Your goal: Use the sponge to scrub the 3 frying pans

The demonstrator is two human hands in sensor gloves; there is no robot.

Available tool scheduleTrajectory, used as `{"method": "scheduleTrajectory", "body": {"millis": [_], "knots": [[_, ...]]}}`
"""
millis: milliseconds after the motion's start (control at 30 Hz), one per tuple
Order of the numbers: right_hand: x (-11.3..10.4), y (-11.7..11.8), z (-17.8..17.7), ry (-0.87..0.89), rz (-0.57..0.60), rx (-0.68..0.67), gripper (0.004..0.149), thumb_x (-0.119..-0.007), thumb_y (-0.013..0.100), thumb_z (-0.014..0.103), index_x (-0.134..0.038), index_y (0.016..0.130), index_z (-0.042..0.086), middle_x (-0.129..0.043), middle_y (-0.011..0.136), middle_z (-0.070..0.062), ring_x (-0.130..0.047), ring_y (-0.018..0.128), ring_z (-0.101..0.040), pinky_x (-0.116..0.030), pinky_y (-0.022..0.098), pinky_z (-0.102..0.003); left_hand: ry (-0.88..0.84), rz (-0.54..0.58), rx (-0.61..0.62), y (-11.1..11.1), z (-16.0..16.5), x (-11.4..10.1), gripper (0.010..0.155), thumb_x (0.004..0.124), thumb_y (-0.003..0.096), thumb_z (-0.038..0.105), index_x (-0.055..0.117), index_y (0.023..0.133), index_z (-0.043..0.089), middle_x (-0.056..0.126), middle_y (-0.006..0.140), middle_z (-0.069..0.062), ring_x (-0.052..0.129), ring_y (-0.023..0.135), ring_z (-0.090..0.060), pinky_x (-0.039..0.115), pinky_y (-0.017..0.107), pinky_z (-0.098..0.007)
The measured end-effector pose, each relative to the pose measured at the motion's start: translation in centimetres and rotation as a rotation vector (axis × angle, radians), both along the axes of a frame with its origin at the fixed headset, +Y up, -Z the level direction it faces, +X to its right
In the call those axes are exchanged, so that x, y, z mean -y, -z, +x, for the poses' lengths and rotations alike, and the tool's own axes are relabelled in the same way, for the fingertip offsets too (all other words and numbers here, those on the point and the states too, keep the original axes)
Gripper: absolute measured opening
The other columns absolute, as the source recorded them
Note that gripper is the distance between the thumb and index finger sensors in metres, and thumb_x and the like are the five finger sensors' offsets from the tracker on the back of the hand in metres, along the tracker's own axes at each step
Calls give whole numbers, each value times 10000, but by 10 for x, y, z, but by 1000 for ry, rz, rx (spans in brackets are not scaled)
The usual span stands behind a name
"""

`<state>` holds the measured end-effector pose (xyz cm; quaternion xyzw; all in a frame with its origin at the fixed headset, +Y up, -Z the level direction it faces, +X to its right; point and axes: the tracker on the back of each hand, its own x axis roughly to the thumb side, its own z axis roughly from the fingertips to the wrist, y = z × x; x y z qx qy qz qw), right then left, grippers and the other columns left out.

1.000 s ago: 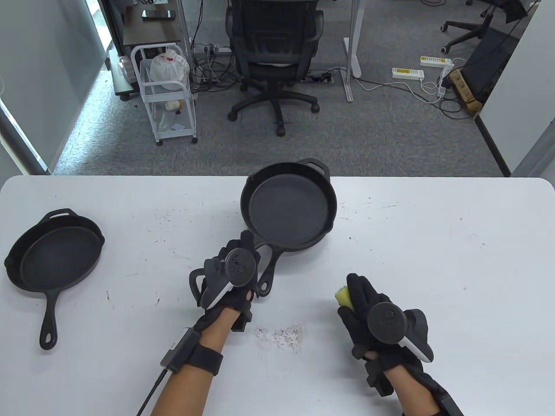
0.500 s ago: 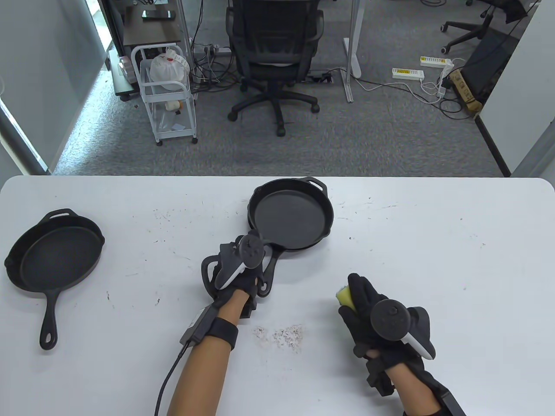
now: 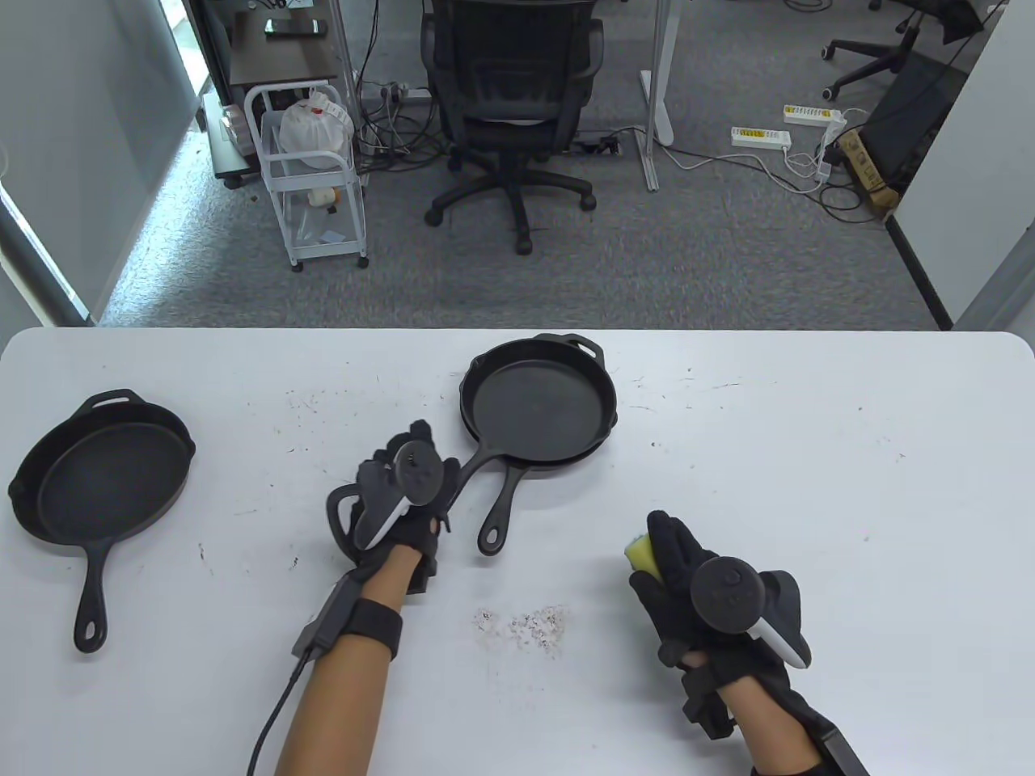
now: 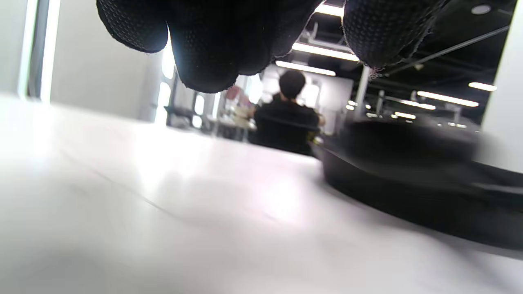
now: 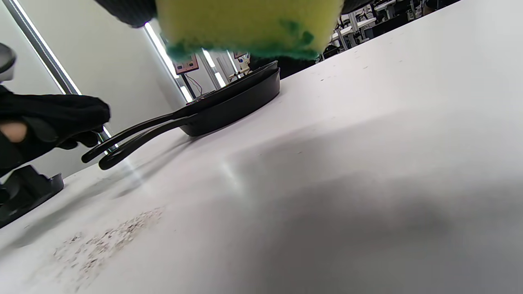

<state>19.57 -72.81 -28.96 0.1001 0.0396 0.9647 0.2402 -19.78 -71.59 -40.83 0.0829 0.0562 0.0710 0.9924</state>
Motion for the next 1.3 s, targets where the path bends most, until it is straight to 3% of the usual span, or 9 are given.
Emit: {"method": "scheduleTrajectory", "body": {"millis": [100,233,367,500,700,867,967,1133,1300], "knots": [[0,0,0,-1,7,-1,726,-708,463,507,-389,1073,276,-554,1129,-112,-780,923,-364,-562,717,-616,102,23,-139,-19,-57,-13,822,782,493,598,579,1166,171,705,1105,-124,833,935,-365,635,733,-629],[0,-1,-2,-8,14,-7,729,-709,462,507,-389,1074,274,-555,1128,-114,-778,925,-363,-561,718,-615,380,-82,-349,-47,-133,-7,891,813,475,626,543,1180,152,674,1120,-145,818,947,-371,637,730,-632],[2,-2,-5,-22,11,-15,728,-708,462,508,-390,1073,276,-556,1128,-112,-779,925,-363,-560,718,-615,283,-179,-584,-72,-195,10,909,807,485,606,499,1191,125,628,1139,-174,768,979,-416,615,730,-653],[3,-2,-6,-25,10,-18,729,-707,463,510,-387,1074,274,-554,1128,-113,-776,928,-363,-559,718,-616,176,-268,-739,-90,-236,27,919,792,485,600,469,1196,115,580,1172,-221,697,1037,-488,633,722,-664],[4,-2,-10,-35,14,-30,731,-707,462,511,-386,1074,275,-555,1128,-110,-775,929,-362,-559,718,-615,127,-310,-798,-93,-257,39,860,802,492,556,513,1187,142,705,1134,-172,826,976,-408,695,707,-621],[5,-3,-12,-41,14,-36,730,-707,462,512,-384,1073,275,-554,1128,-112,-777,927,-362,-560,719,-615,-26,-272,-850,-96,-266,45,697,773,536,400,604,1142,101,876,938,-65,972,723,-239,780,651,-561],[5,-3,-12,-41,15,-38,731,-707,462,512,-384,1073,275,-554,1128,-111,-778,926,-362,-558,719,-615,-143,-186,-851,-98,-264,42,646,760,532,354,658,1111,86,885,865,-86,951,630,-240,783,614,-572],[5,-3,-12,-38,13,-36,731,-707,462,512,-382,1073,275,-553,1128,-110,-775,928,-361,-559,719,-614,-189,-107,-793,-89,-247,14,635,755,528,360,657,1100,103,879,861,-75,946,621,-236,794,605,-566],[5,-4,-11,-32,19,-31,731,-707,462,511,-381,1073,277,-552,1128,-110,-774,929,-360,-559,719,-615,-179,-12,-709,-74,-222,-44,632,761,527,365,652,1102,125,872,874,-62,944,638,-236,792,616,-565]]}}
